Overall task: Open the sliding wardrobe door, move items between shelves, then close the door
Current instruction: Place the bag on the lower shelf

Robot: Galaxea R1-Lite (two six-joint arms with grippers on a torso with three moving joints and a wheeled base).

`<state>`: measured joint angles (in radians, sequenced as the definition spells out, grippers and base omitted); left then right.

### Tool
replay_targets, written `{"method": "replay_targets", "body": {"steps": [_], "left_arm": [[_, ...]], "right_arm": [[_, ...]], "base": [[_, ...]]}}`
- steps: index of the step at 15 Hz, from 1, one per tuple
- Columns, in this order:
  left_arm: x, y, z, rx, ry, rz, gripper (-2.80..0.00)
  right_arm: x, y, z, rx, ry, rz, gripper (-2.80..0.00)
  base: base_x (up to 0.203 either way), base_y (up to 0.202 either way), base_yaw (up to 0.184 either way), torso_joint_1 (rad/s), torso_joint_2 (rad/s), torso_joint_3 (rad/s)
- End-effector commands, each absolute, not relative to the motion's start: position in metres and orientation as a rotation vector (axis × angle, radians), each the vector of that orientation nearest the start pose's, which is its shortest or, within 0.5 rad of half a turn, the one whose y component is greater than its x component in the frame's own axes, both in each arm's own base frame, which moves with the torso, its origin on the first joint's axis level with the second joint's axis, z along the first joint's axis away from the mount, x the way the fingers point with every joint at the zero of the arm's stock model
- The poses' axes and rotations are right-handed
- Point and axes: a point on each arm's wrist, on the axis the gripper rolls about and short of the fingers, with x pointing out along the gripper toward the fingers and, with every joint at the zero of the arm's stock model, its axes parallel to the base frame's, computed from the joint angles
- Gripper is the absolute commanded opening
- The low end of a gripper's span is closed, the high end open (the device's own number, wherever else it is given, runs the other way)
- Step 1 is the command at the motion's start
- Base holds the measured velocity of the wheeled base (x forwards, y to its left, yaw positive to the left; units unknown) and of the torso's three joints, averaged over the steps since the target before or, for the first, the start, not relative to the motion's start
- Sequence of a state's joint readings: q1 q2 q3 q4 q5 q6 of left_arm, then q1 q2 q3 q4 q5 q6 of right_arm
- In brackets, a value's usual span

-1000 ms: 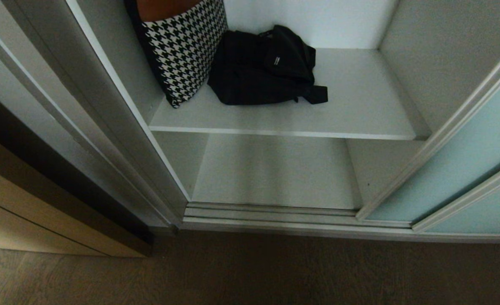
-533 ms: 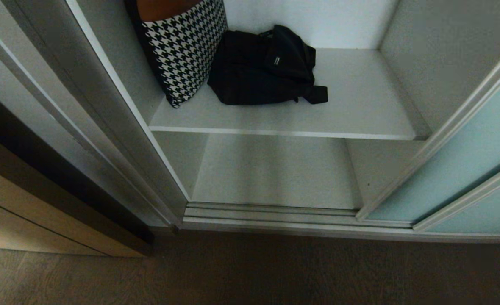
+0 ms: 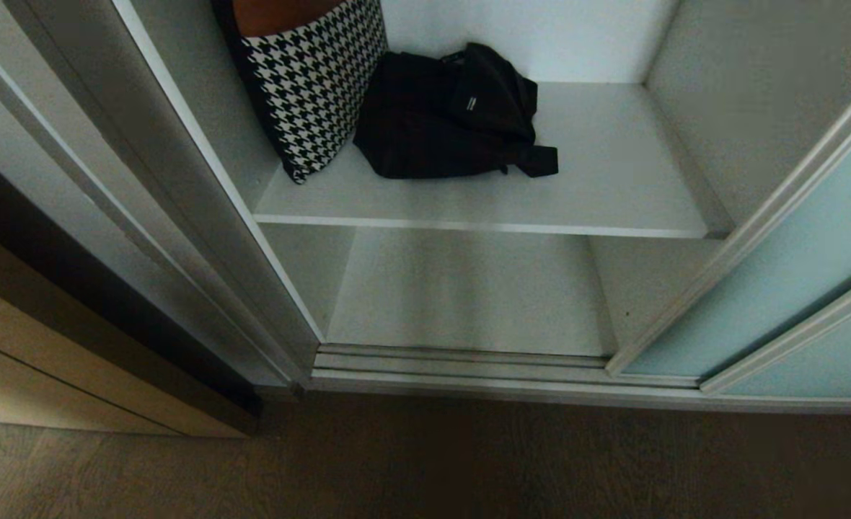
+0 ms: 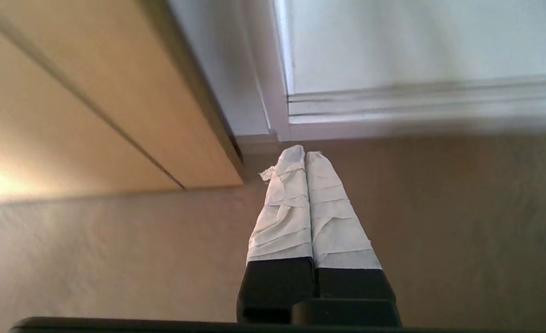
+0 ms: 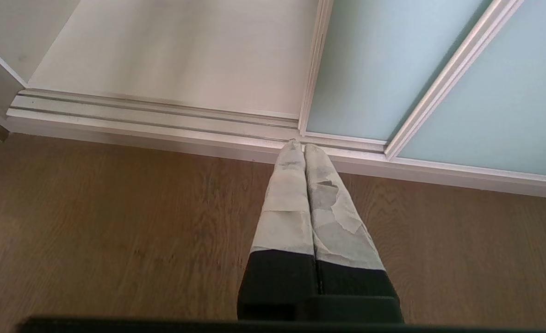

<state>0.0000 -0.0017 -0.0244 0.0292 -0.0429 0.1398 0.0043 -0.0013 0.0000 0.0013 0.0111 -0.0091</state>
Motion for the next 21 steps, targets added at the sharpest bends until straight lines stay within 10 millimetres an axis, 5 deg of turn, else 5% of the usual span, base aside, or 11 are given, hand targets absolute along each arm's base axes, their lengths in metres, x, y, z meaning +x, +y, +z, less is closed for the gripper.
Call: {"method": "replay_targets", "body": {"steps": [1,17,21], "left_arm": [[-0.024,-0.0012,0.0759,0.129,0.028,-0.054,-2.8],[-0.0238,-0.0008,0.0762,0.109,0.016,-0.038,-2.8],[-0.0237,-0.0008,0.0758,0.109,0.018,-0.038,-2.8]], "right_arm": [[-0.0229,0.0002,0.0748,-0.009,0.0,0.017,-2.8],[-0.0228,0.0002,0.0749,-0.009,0.001,0.016,-2.8],[-0.0229,0.0002,0.0748,-0.009,0.001,0.017,-2.8]], "base": [[0.0,0.0,0.0,0.0,0.0,0.0],[0.0,0.0,0.0,0.0,0.0,0.0],[0.137,0.0,0.001,-0.001,0.0,0.002]]}}
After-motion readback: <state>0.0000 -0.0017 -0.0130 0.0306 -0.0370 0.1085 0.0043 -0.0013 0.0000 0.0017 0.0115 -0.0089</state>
